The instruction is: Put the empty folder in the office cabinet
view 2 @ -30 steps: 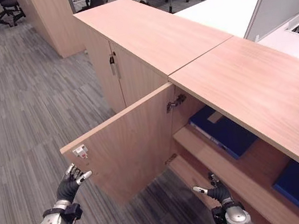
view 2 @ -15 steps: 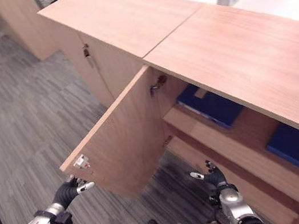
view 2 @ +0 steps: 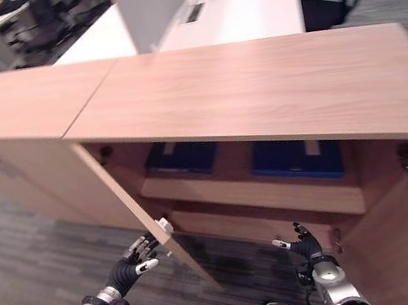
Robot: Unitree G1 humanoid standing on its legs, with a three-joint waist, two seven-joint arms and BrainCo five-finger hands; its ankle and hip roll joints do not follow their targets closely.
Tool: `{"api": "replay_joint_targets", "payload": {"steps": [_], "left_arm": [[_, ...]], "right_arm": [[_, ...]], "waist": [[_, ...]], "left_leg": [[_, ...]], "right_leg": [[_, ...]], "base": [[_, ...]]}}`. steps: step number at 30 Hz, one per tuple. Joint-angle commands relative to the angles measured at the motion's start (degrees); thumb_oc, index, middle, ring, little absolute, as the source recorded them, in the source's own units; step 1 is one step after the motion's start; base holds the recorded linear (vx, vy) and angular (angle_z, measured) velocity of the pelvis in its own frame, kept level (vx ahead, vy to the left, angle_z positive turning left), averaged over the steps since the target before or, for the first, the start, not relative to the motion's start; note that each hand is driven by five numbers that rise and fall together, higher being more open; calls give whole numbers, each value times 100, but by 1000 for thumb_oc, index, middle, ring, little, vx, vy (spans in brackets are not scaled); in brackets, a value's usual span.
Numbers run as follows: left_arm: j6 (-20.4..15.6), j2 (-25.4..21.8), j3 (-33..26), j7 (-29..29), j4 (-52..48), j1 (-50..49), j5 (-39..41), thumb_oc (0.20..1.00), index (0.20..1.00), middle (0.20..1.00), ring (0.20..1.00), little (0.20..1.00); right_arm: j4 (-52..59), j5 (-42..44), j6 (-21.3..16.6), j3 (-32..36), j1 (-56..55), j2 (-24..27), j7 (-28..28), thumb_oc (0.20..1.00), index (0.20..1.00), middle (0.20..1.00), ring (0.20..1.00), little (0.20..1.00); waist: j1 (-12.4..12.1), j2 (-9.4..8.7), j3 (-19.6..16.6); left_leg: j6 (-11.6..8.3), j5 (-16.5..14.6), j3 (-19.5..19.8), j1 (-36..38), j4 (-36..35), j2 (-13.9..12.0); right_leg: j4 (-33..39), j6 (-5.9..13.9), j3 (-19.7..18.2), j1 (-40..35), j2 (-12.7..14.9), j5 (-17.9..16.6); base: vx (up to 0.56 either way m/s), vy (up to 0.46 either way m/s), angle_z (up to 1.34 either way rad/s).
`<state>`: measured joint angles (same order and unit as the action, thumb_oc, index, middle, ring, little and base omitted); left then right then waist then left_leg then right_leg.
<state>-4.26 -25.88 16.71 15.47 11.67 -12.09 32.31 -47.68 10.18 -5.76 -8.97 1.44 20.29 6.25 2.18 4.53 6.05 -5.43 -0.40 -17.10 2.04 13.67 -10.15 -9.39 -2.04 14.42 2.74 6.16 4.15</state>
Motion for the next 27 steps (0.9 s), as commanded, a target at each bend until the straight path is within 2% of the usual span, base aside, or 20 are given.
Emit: {"api": "replay_joint_targets", "payload": {"steps": [1,2,3,4,7,11,18,19,22,27], "left_arm": [[-469,396,115,-61,-624,540,338,1000,1000,1000,1000,1000],[-484,433,135,-65,-607,543,347,1000,1000,1000,1000,1000],[-489,435,138,-64,-600,546,346,1000,1000,1000,1000,1000],[-489,454,137,-56,-578,540,333,1000,1000,1000,1000,1000],[-503,443,74,-27,-531,576,251,1000,1000,1000,1000,1000],[-572,478,-53,-163,-363,569,131,1000,1000,1000,1000,1000],[-748,440,-408,-816,587,1216,-425,1000,1000,1000,1000,1000],[-782,369,-542,-988,931,1466,-583,1000,1000,1000,1000,1000],[-816,311,-614,-1092,1288,1680,-663,1000,1000,1000,1000,1000],[-878,-93,-988,-1479,2399,2579,-618,1000,1000,1000,1000,1000]], "right_arm": [[229,166,-115,-127,522,258,35,1000,1000,1000,1000,1000],[160,162,-108,-156,551,258,16,1000,1000,1000,1000,1000],[154,163,-111,-156,552,259,15,1000,1000,1000,1000,1000],[66,139,-117,-207,624,267,-20,1000,1000,1000,1000,1000],[0,57,-92,-284,652,181,-109,1000,1000,1000,1000,1000],[198,12,-77,-345,539,110,-199,1000,1000,1000,1000,1000],[573,17,-63,-404,130,-97,-353,1000,1000,1000,1000,1000],[641,-3,-74,-407,27,-121,-406,1000,1000,1000,1000,1000],[665,-15,-77,-423,-39,-133,-449,1000,1000,1000,1000,1000],[718,-72,-103,-488,-190,-138,-536,1000,1000,1000,1000,1000]], "waist": [[-238,132,266],[-277,119,252],[-281,115,246],[-382,113,265],[-394,118,252],[-346,125,152],[-145,-78,45],[-61,-142,-14],[-11,-188,-57],[208,-347,-166]], "left_leg": [[-91,273,1605,-182,-720,429],[-77,199,1949,-266,-899,545],[-71,192,1944,-258,-908,552],[-78,247,2362,-506,-1052,787],[-72,292,2061,-349,-1343,685],[-19,286,1877,12,-1627,625],[106,226,1586,344,-1821,635],[129,174,1485,417,-1847,638],[147,134,1381,480,-1866,639],[228,-32,1008,642,-1867,657]], "right_leg": [[1304,1025,-359,-816,308,-260],[1330,1055,-501,-733,324,-311],[1330,1061,-504,-734,332,-300],[1357,1100,-755,-701,275,-334],[1392,1098,-900,-717,217,-319],[1406,1107,-1040,-750,170,-369],[1345,1135,-1108,-816,168,-434],[1322,1160,-1131,-816,169,-446],[1291,1185,-1163,-804,174,-455],[1003,1300,-1350,-611,196,-464]], "base": [[38,27,-137],[16,11,-98],[71,-16,-72],[73,-11,-73],[50,-5,-86],[90,26,-48],[79,35,-17],[73,36,-11],[76,40,-16],[81,72,-35]]}}
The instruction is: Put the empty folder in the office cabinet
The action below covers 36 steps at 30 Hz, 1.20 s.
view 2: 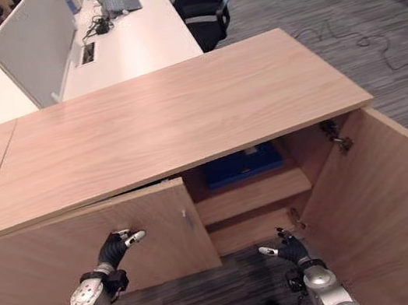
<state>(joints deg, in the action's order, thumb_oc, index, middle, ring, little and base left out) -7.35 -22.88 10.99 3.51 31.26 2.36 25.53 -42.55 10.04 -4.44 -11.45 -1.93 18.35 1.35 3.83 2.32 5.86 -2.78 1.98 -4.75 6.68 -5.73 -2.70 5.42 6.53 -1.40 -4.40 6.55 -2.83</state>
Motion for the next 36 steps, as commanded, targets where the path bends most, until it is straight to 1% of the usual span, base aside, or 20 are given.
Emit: {"api": "replay_joint_targets", "payload": {"steps": [1,3,6,9,12,16,17,19,21,23,25,26,27,28,29,30,31,32,33,36], "left_arm": [[-573,-394,-415,-281,447,1141,63,1000,1000,1000,1000,1000],[-604,-519,-484,-390,683,1465,129,1000,1000,1000,1000,1000],[-649,-639,-499,-468,752,1773,183,1000,1000,1000,1000,1000],[-714,-609,-522,-550,644,2007,301,1000,1000,1000,1000,1000],[-743,-511,-497,-547,484,2006,394,1000,1000,1000,1000,1000],[-762,-248,-309,-425,-165,1686,288,1000,1000,1000,1000,1000],[-732,-99,-216,-316,-459,1424,231,1000,1000,1000,1000,1000],[-716,-28,-155,-237,-600,1260,187,1000,1000,1000,1000,1000],[-654,88,25,-71,-874,992,102,1000,1000,1000,1000,1000],[-539,277,324,132,-1151,674,68,1000,1000,1000,1000,1000],[-484,370,497,266,-1222,477,90,1000,1000,1000,1000,1000],[-435,372,588,359,-1305,296,92,1000,1000,1000,1000,1000],[-390,400,634,374,-1276,257,134,1000,1000,1000,1000,1000],[-391,402,636,375,-1272,261,135,1000,1000,1000,1000,1000],[-341,418,679,397,-1237,233,203,1000,1000,1000,1000,1000],[-281,390,755,479,-1240,168,229,1000,1000,1000,1000,1000],[-262,329,782,525,-1281,120,213,1000,1000,1000,1000,1000],[-245,299,790,550,-1317,53,199,1000,1000,1000,1000,1000],[-245,305,776,578,-1316,-29,225,1000,1000,1000,1000,1000],[-236,304,631,588,-1298,-260,290,1000,1000,1000,1000,1000]], "right_arm": [[205,-58,-235,-240,150,54,-46,1000,1000,1000,1000,1000],[149,-36,-244,-247,110,37,-43,1000,1000,1000,1000,1000],[66,-25,-254,-242,111,20,-25,1000,1000,1000,1000,1000],[13,-15,-247,-232,107,-15,-18,1000,1000,1000,1000,1000],[-117,3,-248,-211,129,-49,7,1000,1000,1000,1000,1000],[-296,28,-208,-90,194,-106,30,1000,1000,1000,1000,1000],[-370,54,-187,-20,209,-147,35,1000,1000,1000,1000,1000],[-382,58,-174,25,191,-156,31,1000,1000,1000,1000,1000],[-448,95,-164,126,185,-170,31,1000,1000,1000,1000,1000],[-461,160,-151,262,245,-178,90,1000,1000,1000,1000,1000],[-429,176,-167,274,291,-195,102,1000,1000,1000,1000,1000],[-358,154,-166,239,340,-185,86,1000,1000,1000,1000,1000],[-346,126,-164,207,399,-195,103,1000,1000,1000,1000,1000],[-346,125,-163,208,401,-193,104,1000,1000,1000,1000,1000],[-324,67,-159,159,464,-191,117,1000,1000,1000,1000,1000],[-285,8,-183,48,559,-212,109,1000,1000,1000,1000,1000],[-278,20,-203,38,577,-223,100,1000,1000,1000,1000,1000],[-307,27,-201,6,598,-256,95,1000,1000,1000,1000,1000],[-368,28,-214,-19,610,-267,96,1000,1000,1000,1000,1000],[-530,143,-214,-21,621,-247,94,1000,1000,1000,1000,1000]], "waist": [[39,-128,-145],[113,-162,-162],[152,-190,-173],[161,-223,-179],[142,-234,-178],[89,-252,-180],[53,-258,-182],[42,-261,-179],[24,-262,-164],[4,-262,-73],[-6,-242,15],[6,-231,98],[-49,-197,141],[-45,-197,143],[-94,-149,156],[-127,-126,130],[-132,-133,131],[-157,-169,94],[-189,-195,67],[-229,-139,9]], "left_leg": [[-37,-271,-231,179,73,-87],[-15,-315,-317,220,73,-77],[3,-365,-361,247,73,-56],[26,-392,-365,250,73,-24],[42,-404,-344,254,73,-4],[88,-432,-307,249,73,50],[115,-451,-289,248,73,84],[129,-454,-288,249,73,97],[152,-452,-274,244,73,118],[193,-456,-295,214,73,126],[215,-464,-399,199,73,107],[229,-435,-516,214,73,82],[239,-409,-640,208,79,45],[237,-411,-634,207,81,45],[243,-391,-769,168,126,5],[271,-339,-1012,91,189,-49],[283,-354,-1155,88,254,-70],[279,-377,-1273,67,308,-76],[261,-378,-1380,50,355,-81],[175,-329,-1567,65,421,-163]], "right_leg": [[-483,443,228,107,157,236],[-535,481,218,163,174,224],[-554,524,234,180,209,207],[-598,569,302,186,266,188],[-620,581,349,182,297,182],[-676,624,432,197,375,149],[-714,650,459,208,427,114],[-734,657,465,210,450,107],[-773,664,472,216,475,102],[-992,724,510,395,491,38],[-1186,785,669,520,480,-18],[-1507,793,822,680,499,-126],[-1692,747,1215,766,595,-129],[-1718,745,1220,774,599,-112],[-1900,641,1763,794,707,-9],[-2215,507,2416,783,720,213],[-2413,506,2504,761,688,336],[-2346,495,2577,684,693,377],[-2113,451,2618,557,695,423],[-1682,366,2379,392,577,432]], "base": [[18,33,-36],[34,47,-45],[9,47,-19],[-7,35,-9],[0,0,0],[-20,29,9],[-18,48,14],[-6,18,5],[-24,25,1],[-100,35,-1],[-135,-1,-16],[-171,-21,-41],[-136,-23,-62],[-129,-7,-65],[-160,-29,-105],[-194,-70,-109],[-151,-112,-116],[-73,-152,-76],[-49,-176,-54],[6,-212,-39]]}}
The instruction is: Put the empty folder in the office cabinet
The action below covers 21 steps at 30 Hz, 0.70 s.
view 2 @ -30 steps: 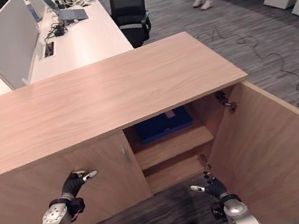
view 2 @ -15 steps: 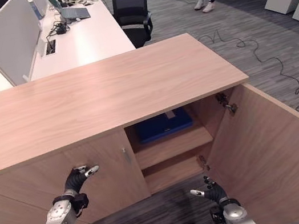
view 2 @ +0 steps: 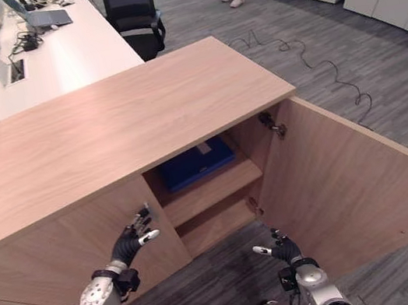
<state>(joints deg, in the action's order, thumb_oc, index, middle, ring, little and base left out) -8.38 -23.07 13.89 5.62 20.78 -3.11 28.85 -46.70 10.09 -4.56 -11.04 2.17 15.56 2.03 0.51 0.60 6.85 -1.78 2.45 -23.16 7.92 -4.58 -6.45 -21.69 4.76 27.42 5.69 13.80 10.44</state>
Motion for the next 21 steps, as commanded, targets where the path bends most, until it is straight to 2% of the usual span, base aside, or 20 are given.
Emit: {"api": "replay_joint_targets", "payload": {"steps": [1,3,4,5,7,9,10,11,12,13,15,21], "left_arm": [[-135,315,317,371,-236,235,-65,1000,1000,1000,1000,1000],[-145,313,286,378,-206,160,-91,1000,1000,1000,1000,1000],[-129,326,218,398,-166,87,-74,1000,1000,1000,1000,1000],[-129,328,218,398,-166,86,-74,1000,1000,1000,1000,1000],[-145,371,158,356,-86,76,-94,1000,1000,1000,1000,1000],[-190,447,138,291,-23,67,-66,1000,1000,1000,1000,1000],[-192,451,135,291,-19,75,-67,1000,1000,1000,1000,1000],[-218,495,141,259,7,84,-44,1000,1000,1000,1000,1000],[-247,539,140,216,43,105,-31,1000,1000,1000,1000,1000],[-307,573,120,125,61,114,8,1000,1000,1000,1000,1000],[-341,584,114,87,130,153,36,1000,1000,1000,1000,1000],[-306,559,106,92,189,173,-71,1000,1000,1000,1000,1000]], "right_arm": [[-135,155,-195,-54,201,63,15,1000,1000,1000,1000,1000],[-116,155,-194,-48,161,99,-8,1000,1000,1000,1000,1000],[-76,140,-206,-34,115,185,-39,1000,1000,1000,1000,1000],[-75,141,-205,-35,113,188,-40,1000,1000,1000,1000,1000],[-66,161,-218,-2,140,356,-3,1000,1000,1000,1000,1000],[-114,137,-208,-18,242,502,21,1000,1000,1000,1000,1000],[-116,138,-208,-19,251,506,21,1000,1000,1000,1000,1000],[-174,124,-201,-51,316,564,31,1000,1000,1000,1000,1000],[-211,121,-198,-85,369,580,40,1000,1000,1000,1000,1000],[-303,138,-207,-133,455,613,41,1000,1000,1000,1000,1000],[-432,156,-215,-135,520,610,49,1000,1000,1000,1000,1000],[-581,205,-179,112,317,557,47,1000,1000,1000,1000,1000]], "waist": [[120,76,-106],[142,119,-110],[191,164,-87],[190,169,-87],[235,211,4],[240,292,79],[236,296,73],[213,335,85],[192,340,85],[128,332,78],[100,298,17],[237,268,-58]], "left_leg": [[29,-356,239,-61,348,169],[-26,-333,205,-58,384,117],[-142,-315,141,-128,618,-1],[-145,-323,141,-133,632,-10],[-402,-56,-12,-433,1149,-285],[-592,165,255,-490,1381,-377],[-590,191,248,-506,1367,-378],[-643,239,512,-497,1319,-340],[-647,210,781,-472,1237,-282],[-612,-4,1397,-384,1087,-104],[-568,-241,1798,-336,986,50],[-384,-593,1706,-79,694,190]], "right_leg": [[1214,506,-567,-677,-207,-882],[1462,469,-607,-781,-282,-895],[1737,433,-679,-899,-349,-888],[1750,430,-679,-905,-357,-895],[2216,359,-842,-1125,-446,-932],[2391,350,-1058,-1182,-496,-935],[2397,342,-1064,-1159,-501,-957],[2460,386,-1147,-1144,-491,-997],[2484,412,-1258,-1114,-464,-1031],[2486,457,-1511,-1008,-439,-1074],[2463,450,-1673,-872,-427,-1117],[2445,509,-1791,-939,-389,-1170]], "base": [[20,-143,-63],[0,-156,-76],[-14,-178,-48],[-39,-208,-40],[-49,-118,-35],[-29,9,-42],[-36,54,-68],[-36,43,-74],[-34,65,-69],[-24,25,-60],[-2,1,-65],[40,50,-25]]}}
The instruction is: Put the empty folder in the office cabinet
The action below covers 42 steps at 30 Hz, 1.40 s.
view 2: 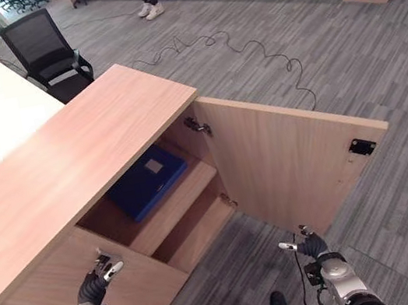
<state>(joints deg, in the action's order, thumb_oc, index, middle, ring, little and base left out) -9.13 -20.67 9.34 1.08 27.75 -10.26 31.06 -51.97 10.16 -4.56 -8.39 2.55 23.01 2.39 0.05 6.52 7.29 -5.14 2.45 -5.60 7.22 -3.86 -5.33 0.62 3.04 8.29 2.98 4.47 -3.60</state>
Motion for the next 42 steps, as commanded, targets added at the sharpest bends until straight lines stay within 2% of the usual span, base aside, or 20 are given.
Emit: {"api": "replay_joint_targets", "payload": {"steps": [1,3,7,11,13,15,17,18,19,20,21,23,24,25,32,37,38,42], "left_arm": [[-233,285,536,550,-489,890,-330,1000,1000,1000,1000,1000],[-233,258,444,561,-483,875,-340,1000,1000,1000,1000,1000],[-201,197,420,641,-483,881,-335,1000,1000,1000,1000,1000],[-140,73,407,766,-414,953,-410,1000,1000,1000,1000,1000],[-131,34,402,797,-404,955,-420,1000,1000,1000,1000,1000],[-111,-62,395,877,-418,904,-420,1000,1000,1000,1000,1000],[-108,-77,402,911,-412,884,-428,1000,1000,1000,1000,1000],[-99,-142,412,970,-423,834,-412,1000,1000,1000,1000,1000],[-98,-135,413,970,-425,836,-411,1000,1000,1000,1000,1000],[-89,-186,438,1017,-433,786,-409,1000,1000,1000,1000,1000],[-88,-185,438,1017,-433,787,-409,1000,1000,1000,1000,1000],[-81,-258,506,1077,-406,724,-474,1000,1000,1000,1000,1000],[-83,-252,506,1077,-405,727,-474,1000,1000,1000,1000,1000],[-76,-283,544,1102,-402,690,-482,1000,1000,1000,1000,1000],[-58,-330,653,1115,-455,646,-479,1000,1000,1000,1000,1000],[-47,-325,716,1106,-425,653,-455,1000,1000,1000,1000,1000],[-33,-317,732,1102,-424,627,-436,1000,1000,1000,1000,1000],[-11,-297,764,1103,-459,598,-388,1000,1000,1000,1000,1000]], "right_arm": [[-159,241,-160,-75,222,-257,8,1000,1000,1000,1000,1000],[-471,349,-127,142,111,-344,19,1000,1000,1000,1000,1000],[-844,437,-83,394,11,-307,6,1000,1000,1000,1000,1000],[-1417,858,-37,1058,-72,17,23,1000,1000,1000,1000,1000],[-1521,917,-37,1169,-43,130,17,1000,1000,1000,1000,1000],[-1745,1098,-38,1523,71,614,44,1000,1000,1000,1000,1000],[-1845,1129,-41,1609,108,773,37,1000,1000,1000,1000,1000],[-1984,1208,-41,1764,215,1091,35,1000,1000,1000,1000,1000],[-2001,1212,-48,1762,225,1104,25,1000,1000,1000,1000,1000],[-2074,1238,-53,1840,340,1417,2,1000,1000,1000,1000,1000],[-2077,1238,-54,1839,342,1419,1,1000,1000,1000,1000,1000],[-2144,1271,-68,1924,556,1860,-3,1000,1000,1000,1000,1000],[-2157,1274,-72,1920,566,1870,-8,1000,1000,1000,1000,1000],[-2153,1286,-87,1903,727,2093,-1,1000,1000,1000,1000,1000],[-1912,1185,-123,1467,1408,2453,-22,1000,1000,1000,1000,1000],[-1793,1091,-133,1029,1863,2417,-66,1000,1000,1000,1000,1000],[-1669,989,-129,775,2074,2324,-87,1000,1000,1000,1000,1000],[-1565,917,-134,479,2346,2154,-103,1000,1000,1000,1000,1000]], "waist": [[327,-342,-112],[363,-382,-141],[375,-438,-167],[425,-566,-171],[417,-592,-176],[388,-660,-185],[366,-674,-185],[335,-711,-201],[332,-704,-195],[300,-723,-204],[300,-722,-203],[254,-750,-226],[254,-743,-222],[222,-747,-245],[135,-734,-264],[65,-721,-282],[33,-712,-289],[-24,-692,-296]], "left_leg": [[9,-612,-116,82,501,130],[100,-618,-207,197,280,219],[162,-590,-186,235,137,288],[244,-579,-59,270,4,372],[255,-587,-58,281,-10,380],[294,-611,-33,286,-13,404],[306,-622,-36,301,-14,409],[321,-635,-29,317,-17,416],[321,-637,-32,322,-17,416],[329,-641,-14,328,-15,413],[329,-641,-15,329,-15,413],[329,-645,8,347,-21,402],[329,-646,8,349,-21,401],[325,-643,20,358,-21,397],[278,-615,72,363,-6,340],[244,-598,120,356,19,300],[229,-585,126,356,28,278],[204,-545,157,340,28,254]], "right_leg": [[163,704,70,-640,561,191],[99,770,23,-563,613,101],[15,822,36,-540,701,80],[-187,883,53,-523,800,112],[-213,897,59,-520,808,118],[-266,922,40,-505,810,121],[-273,931,37,-508,811,126],[-263,941,27,-524,808,134],[-263,942,25,-527,807,134],[-268,937,22,-543,803,149],[-268,937,22,-543,802,149],[-251,936,42,-572,796,159],[-250,936,43,-575,795,159],[-231,925,64,-599,785,170],[-187,864,133,-682,709,227],[-122,814,192,-752,651,258],[-92,794,216,-786,626,262],[-35,767,264,-833,589,267]], "base": [[7,126,-24],[-2,142,-71],[-5,92,-16],[-14,64,9],[-7,29,18],[-9,25,9],[0,0,0],[0,0,0],[0,0,0],[0,0,0],[33,-21,-2],[36,-26,-1],[35,-27,0],[0,0,0],[18,-40,1],[17,-46,2],[26,-72,6],[14,-37,4]]}}
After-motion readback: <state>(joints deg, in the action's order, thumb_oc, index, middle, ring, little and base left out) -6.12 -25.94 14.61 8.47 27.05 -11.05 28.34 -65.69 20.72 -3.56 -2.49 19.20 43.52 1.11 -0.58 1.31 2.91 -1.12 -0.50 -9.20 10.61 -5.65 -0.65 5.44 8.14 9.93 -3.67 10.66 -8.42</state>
